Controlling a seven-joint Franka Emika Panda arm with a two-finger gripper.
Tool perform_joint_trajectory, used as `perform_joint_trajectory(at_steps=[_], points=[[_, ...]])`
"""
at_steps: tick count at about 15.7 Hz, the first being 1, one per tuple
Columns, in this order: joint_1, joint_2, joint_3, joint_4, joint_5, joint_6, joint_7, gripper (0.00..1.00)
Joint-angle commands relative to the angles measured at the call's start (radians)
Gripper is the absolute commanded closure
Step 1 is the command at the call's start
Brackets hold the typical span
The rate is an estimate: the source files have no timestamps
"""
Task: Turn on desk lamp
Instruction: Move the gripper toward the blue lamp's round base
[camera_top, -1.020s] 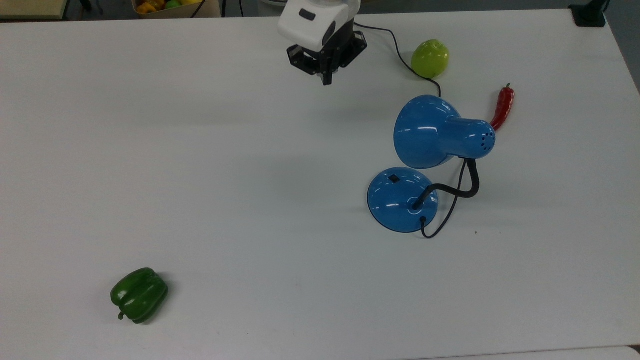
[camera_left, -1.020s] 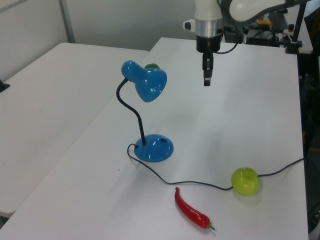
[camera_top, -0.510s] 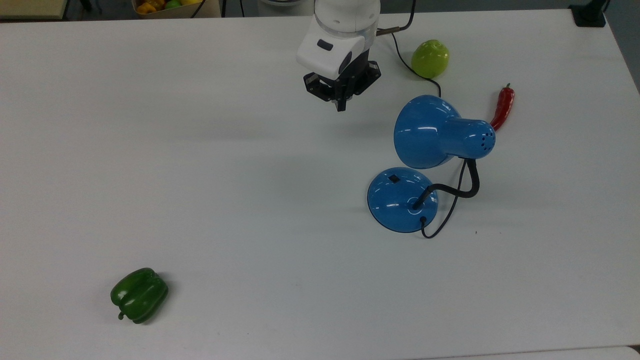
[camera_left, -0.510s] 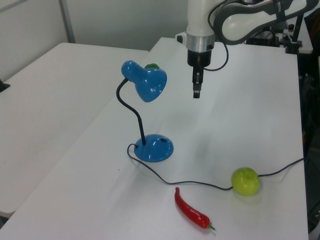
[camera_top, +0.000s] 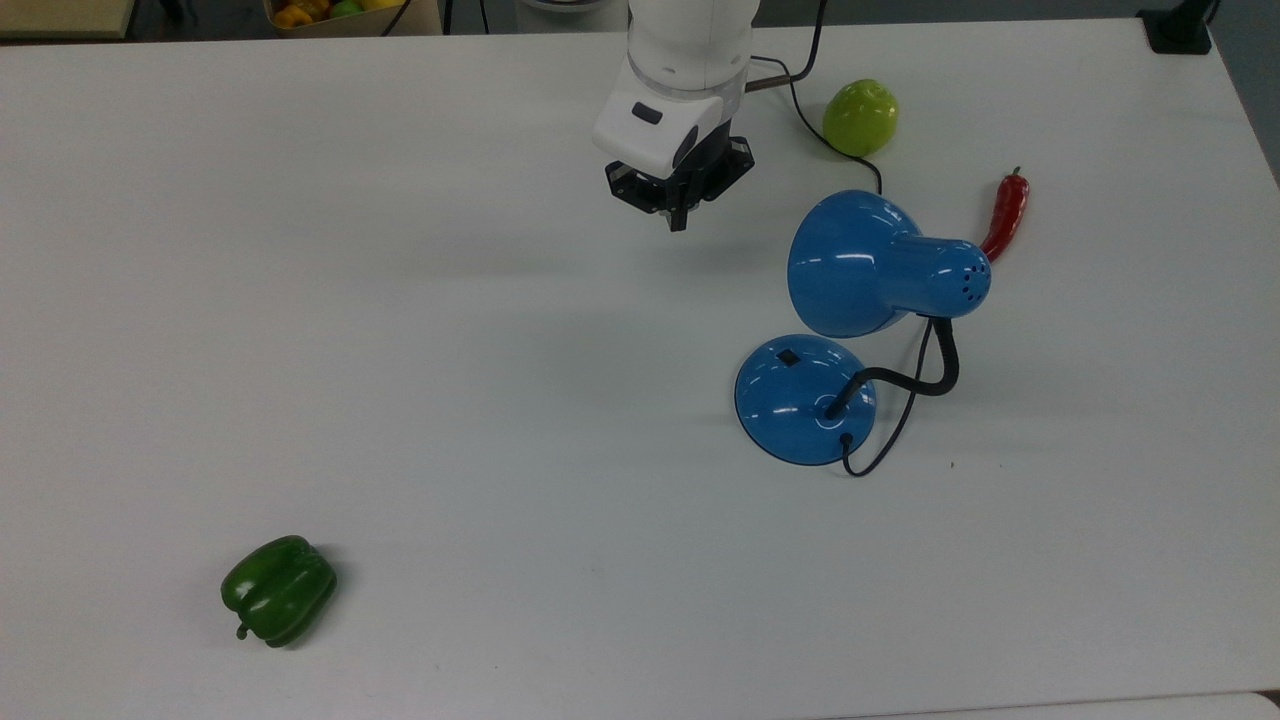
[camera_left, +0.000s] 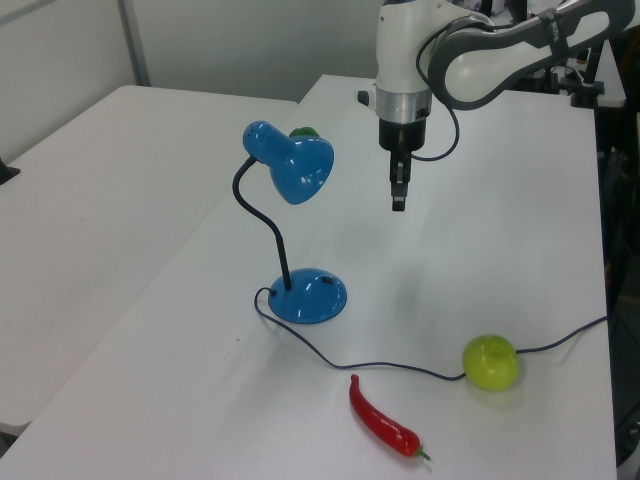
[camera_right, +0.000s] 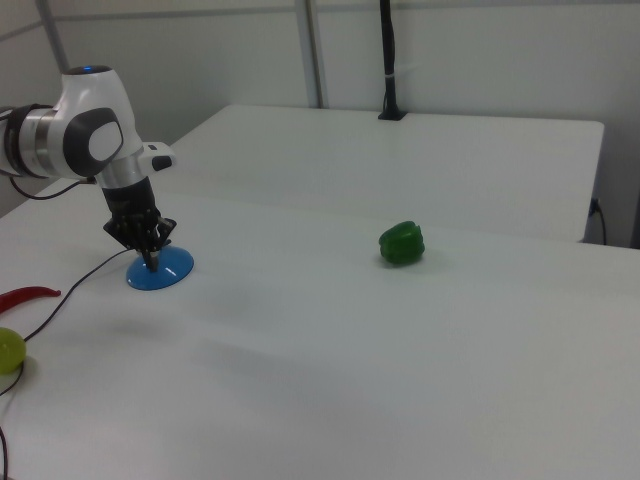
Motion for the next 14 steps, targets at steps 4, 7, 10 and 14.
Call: perform_joint_trajectory(at_steps=[4,7,10,14], points=[[0.003,-0.135,0.041,-0.306,-0.007,0.386,-0.037,1.0],[-0.003,-0.095,0.05,-0.325,-0.007,0.555,-0.037,1.0],[-0.002,-0.034,0.064,-0.323,-0.007,0.713,-0.023,1.0],[-0.002,0.029,0.09,-0.308,-0.002,0.834,-0.02,1.0]])
